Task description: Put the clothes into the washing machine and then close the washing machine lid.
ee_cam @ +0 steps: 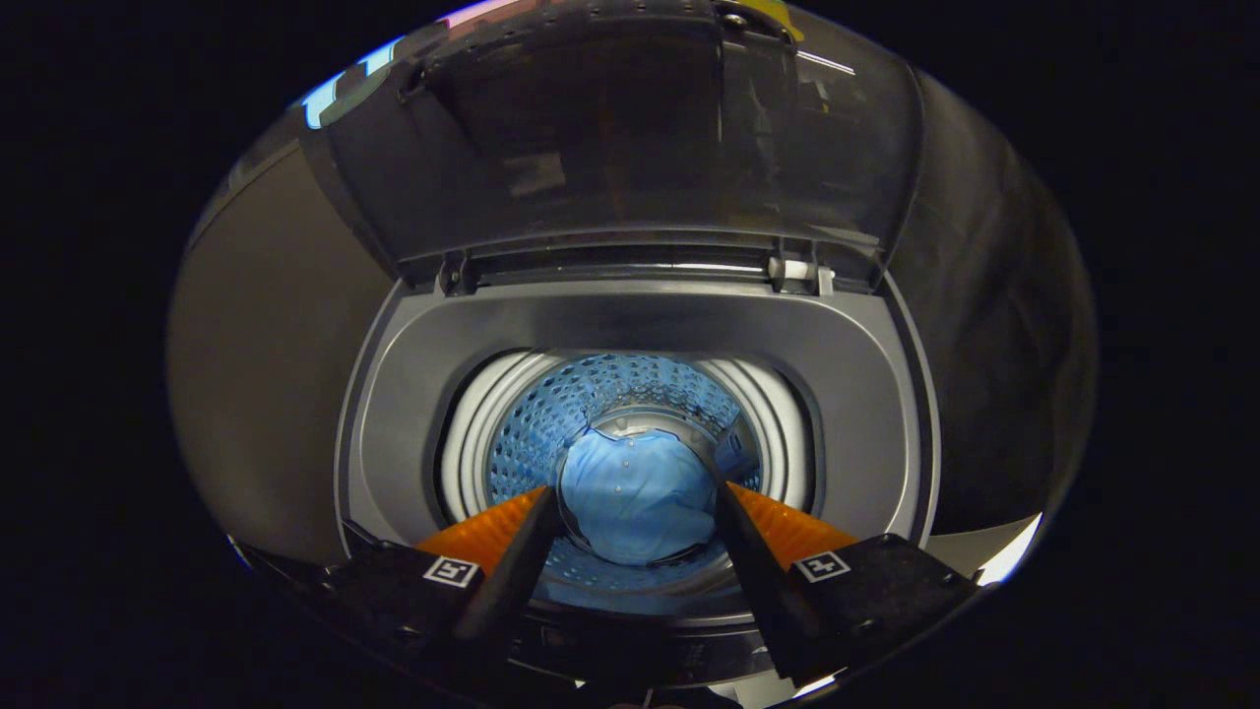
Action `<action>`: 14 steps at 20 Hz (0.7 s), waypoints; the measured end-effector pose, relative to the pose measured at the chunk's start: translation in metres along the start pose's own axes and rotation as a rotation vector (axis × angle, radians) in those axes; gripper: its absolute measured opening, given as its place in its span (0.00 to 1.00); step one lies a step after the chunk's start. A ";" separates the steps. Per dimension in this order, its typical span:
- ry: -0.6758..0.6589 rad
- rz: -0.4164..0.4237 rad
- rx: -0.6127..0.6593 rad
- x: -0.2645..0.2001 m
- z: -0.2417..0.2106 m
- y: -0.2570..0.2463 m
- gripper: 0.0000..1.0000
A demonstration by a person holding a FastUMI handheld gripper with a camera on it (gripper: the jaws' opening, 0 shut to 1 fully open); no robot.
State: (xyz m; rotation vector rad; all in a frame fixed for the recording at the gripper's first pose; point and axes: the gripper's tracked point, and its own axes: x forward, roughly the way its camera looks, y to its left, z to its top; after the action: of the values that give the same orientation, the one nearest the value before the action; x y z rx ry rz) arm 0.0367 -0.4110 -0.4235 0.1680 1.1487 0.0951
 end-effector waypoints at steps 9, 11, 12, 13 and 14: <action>-0.166 0.012 0.038 -0.058 0.074 0.002 1.00; -0.227 0.057 0.066 -0.081 0.097 0.010 0.99; -0.265 0.069 0.074 -0.092 0.111 0.013 0.99; -0.316 0.072 0.070 -0.105 0.129 0.015 0.99; -0.369 0.070 0.058 -0.115 0.144 0.017 0.99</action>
State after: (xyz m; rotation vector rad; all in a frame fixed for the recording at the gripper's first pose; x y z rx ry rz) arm 0.1210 -0.4254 -0.2594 0.2655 0.7782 0.0884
